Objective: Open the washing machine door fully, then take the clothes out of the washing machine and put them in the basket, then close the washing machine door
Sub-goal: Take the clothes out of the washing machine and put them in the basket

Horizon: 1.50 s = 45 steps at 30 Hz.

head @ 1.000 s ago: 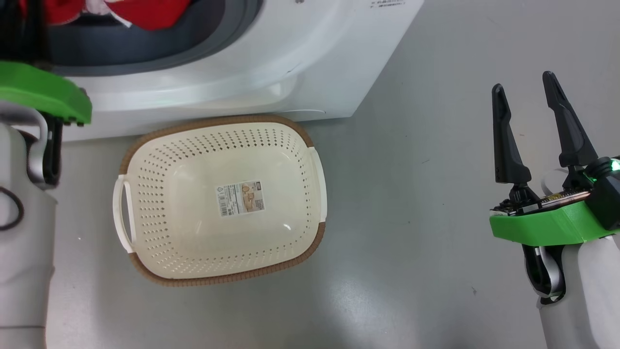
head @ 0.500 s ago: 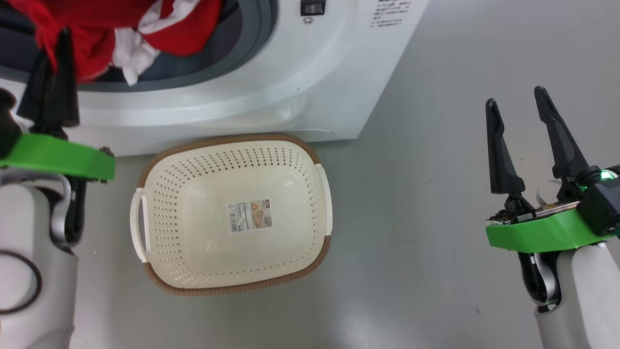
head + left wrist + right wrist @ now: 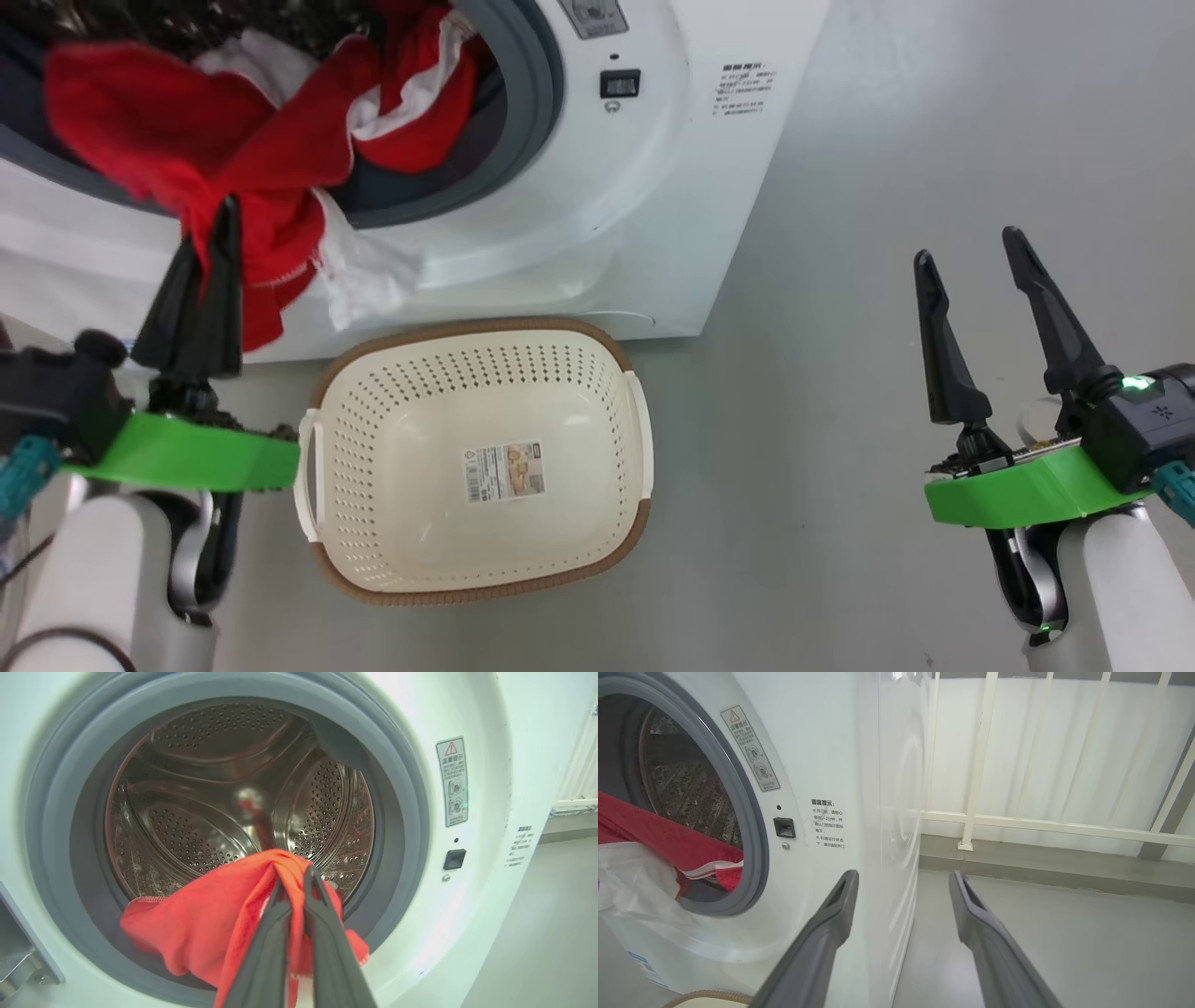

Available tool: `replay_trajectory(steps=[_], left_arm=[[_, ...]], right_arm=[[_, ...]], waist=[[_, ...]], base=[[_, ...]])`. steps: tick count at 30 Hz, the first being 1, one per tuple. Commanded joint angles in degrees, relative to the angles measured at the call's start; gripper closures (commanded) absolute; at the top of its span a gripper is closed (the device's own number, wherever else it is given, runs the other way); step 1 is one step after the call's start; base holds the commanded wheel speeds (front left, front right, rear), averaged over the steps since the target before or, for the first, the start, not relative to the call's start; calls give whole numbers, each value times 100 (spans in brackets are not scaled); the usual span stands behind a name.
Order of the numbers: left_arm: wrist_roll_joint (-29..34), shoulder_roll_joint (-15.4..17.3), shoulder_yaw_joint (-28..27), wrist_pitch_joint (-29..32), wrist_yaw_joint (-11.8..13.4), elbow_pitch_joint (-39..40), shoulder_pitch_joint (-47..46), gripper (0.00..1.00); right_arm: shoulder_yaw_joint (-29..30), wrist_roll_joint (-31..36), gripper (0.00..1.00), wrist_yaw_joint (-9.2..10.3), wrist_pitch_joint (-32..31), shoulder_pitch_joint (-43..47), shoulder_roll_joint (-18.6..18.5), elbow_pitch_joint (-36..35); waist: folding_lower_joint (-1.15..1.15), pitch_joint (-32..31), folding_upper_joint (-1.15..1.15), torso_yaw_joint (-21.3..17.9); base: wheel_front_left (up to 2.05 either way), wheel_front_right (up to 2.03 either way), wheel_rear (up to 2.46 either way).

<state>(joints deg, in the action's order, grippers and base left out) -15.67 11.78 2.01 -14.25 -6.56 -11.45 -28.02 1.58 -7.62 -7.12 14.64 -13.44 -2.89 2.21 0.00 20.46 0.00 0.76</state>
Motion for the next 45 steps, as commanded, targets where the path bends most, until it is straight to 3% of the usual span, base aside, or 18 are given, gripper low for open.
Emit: replay_trajectory(steps=[1,10,16,23,28,45], left_arm=[[-51,179,-168,-8,-6,278,101,100],[-193,65,-37,232,32,1115,682,100],[-50,51,71,368,192,1854,952,100],[-99,16,139,544,252,2043,1097,100],[-293,-100,250,530,194,1512,1048,100],[-578,-285,667,232,8,-1702,1,100]], right_arm=[[-129,-32,0,-36,36,58,2,-114],[-147,-33,0,-36,36,180,2,-97],[-169,-27,0,-36,36,242,2,-110],[-240,-15,0,-36,36,203,2,-137],[-266,-7,0,-36,36,117,2,-134],[-384,-22,0,-36,36,-185,2,-114]], waist=[[0,-160,0,50],[0,-409,0,90],[0,-450,0,119],[0,-330,0,80],[0,-131,0,32],[0,532,0,-174]], base=[[0,0,0],[0,0,0],[0,0,0],[0,0,0],[0,0,0],[0,0,0]])
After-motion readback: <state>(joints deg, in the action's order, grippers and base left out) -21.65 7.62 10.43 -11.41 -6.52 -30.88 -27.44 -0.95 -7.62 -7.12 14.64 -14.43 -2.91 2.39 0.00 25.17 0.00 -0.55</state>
